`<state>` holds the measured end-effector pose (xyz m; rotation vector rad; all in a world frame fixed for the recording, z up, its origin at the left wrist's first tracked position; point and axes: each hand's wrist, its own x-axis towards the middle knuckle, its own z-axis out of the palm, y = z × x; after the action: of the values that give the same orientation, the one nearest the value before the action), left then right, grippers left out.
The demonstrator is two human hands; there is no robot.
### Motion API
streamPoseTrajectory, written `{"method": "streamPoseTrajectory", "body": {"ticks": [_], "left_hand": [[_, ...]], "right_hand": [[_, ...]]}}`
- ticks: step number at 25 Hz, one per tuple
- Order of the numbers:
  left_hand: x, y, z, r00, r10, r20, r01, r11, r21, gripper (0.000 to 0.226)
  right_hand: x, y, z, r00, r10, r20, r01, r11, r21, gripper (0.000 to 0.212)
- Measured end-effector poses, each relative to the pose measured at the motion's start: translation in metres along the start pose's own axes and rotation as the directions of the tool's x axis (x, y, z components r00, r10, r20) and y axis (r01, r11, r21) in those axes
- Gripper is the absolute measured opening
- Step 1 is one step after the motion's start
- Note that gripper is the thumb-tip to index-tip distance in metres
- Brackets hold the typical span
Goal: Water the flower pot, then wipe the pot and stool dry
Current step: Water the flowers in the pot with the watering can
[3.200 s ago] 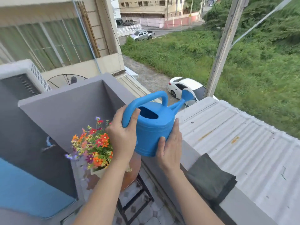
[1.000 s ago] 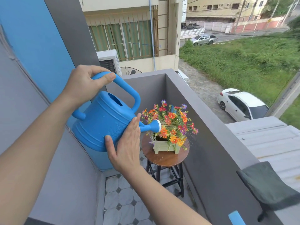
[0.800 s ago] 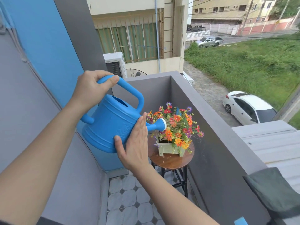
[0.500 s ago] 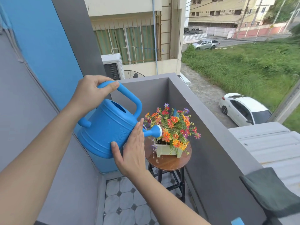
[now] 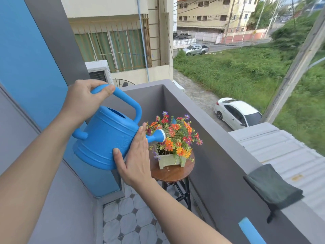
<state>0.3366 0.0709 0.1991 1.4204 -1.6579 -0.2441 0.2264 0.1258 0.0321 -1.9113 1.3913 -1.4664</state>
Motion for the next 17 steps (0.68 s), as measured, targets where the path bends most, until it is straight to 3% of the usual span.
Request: {"method": "streamPoseTrajectory", "body": {"ticks": [5, 12, 17], "left_hand": [[-0.001, 0.001, -0.003, 0.995, 0.043, 0.086, -0.042, 0.999, -0.009, 0.019], [0.002, 0.003, -0.009, 0.996, 0.064, 0.056, -0.064, 0.998, -0.006, 0.013], [0.003, 0.001, -0.017, 0.988, 0.062, 0.141, -0.059, 0.998, -0.025, 0.012]], "right_hand": [[-0.012, -0.01, 0.006, 0.999, 0.044, -0.02, -0.044, 0.999, 0.013, 0.075], [-0.001, -0.016, 0.004, 0.998, 0.051, -0.025, -0.052, 0.998, -0.029, 0.092], [-0.012, -0.029, 0.013, 0.997, 0.076, -0.028, -0.076, 0.997, 0.013, 0.087]]}}
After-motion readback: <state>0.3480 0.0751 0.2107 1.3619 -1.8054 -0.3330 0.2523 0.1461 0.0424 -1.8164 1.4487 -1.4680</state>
